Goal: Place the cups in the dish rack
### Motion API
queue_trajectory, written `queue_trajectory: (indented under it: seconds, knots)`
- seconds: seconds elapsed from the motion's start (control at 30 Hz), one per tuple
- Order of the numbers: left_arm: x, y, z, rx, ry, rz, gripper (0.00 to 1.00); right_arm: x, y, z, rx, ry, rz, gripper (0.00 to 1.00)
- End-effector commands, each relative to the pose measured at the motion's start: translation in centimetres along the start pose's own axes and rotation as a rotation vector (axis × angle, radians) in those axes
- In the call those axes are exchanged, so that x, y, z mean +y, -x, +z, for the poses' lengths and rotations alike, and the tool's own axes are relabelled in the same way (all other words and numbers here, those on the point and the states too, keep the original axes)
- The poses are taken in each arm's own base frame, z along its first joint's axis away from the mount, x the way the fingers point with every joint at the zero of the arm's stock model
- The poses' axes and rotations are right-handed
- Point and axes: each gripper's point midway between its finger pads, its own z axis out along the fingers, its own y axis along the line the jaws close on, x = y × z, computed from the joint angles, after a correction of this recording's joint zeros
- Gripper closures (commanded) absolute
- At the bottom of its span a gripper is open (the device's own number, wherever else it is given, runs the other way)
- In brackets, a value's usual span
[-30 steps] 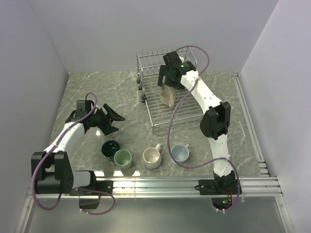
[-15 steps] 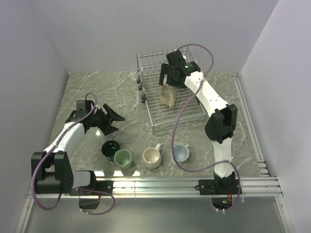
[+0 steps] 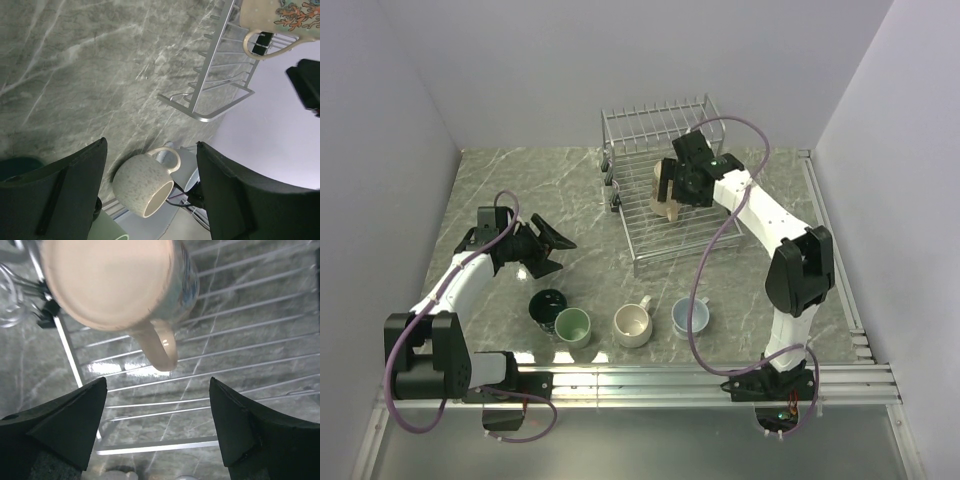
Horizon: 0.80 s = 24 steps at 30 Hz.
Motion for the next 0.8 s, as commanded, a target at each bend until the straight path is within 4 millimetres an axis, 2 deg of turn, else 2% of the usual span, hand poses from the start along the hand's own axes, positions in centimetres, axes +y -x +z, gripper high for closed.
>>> queue_trajectory:
  seconds: [0.0,0.13,0.2,0.5,0.6,0.63,0.7,0.77]
  knots:
    - [-0.7,0.3,-0.8,-0.032,-0.003,0.03,0.23,0.9,0.1,0.4,-0.026,0.056,0.01,0.12]
    - [-0.3,-0.1,-1.0,-0.031,0.012,0.027,0.23,1.0,-0.5,2.3,-0.005,0.051,0.006,0.15]
    - [0.0,-0.3,-1.0,-0.023,0.021,0.023,0.23,1.2,-0.2,2.8,-0.012,0.05,0.004,0.16]
    - [1.0,-0.7,-1.1,-0.014,0.063,0.021,0.24,1.4,0.2,7.9,-0.024,0.021,-0.005,0.23]
    - [1.4,-0.9,-1.0,-0.009,0.08,0.018,0.25,1.3,1.0,8.9,-0.055,0.003,0.007,0.27]
    - [1.4,-0.9,-1.1,-0.008,0.083,0.021,0.25,1.5,1.8,8.8,-0.077,0.004,0.01,0.32]
    - [1.7,-1.0,-1.0,-0.006,0.089,0.02,0.25,1.1,2.4,9.3,-0.091,-0.02,0.02,0.35]
    - [2.0,-1.2,-1.0,0.0,0.1,0.016,0.25,1.6,3.7,9.1,-0.119,-0.017,0.028,0.38]
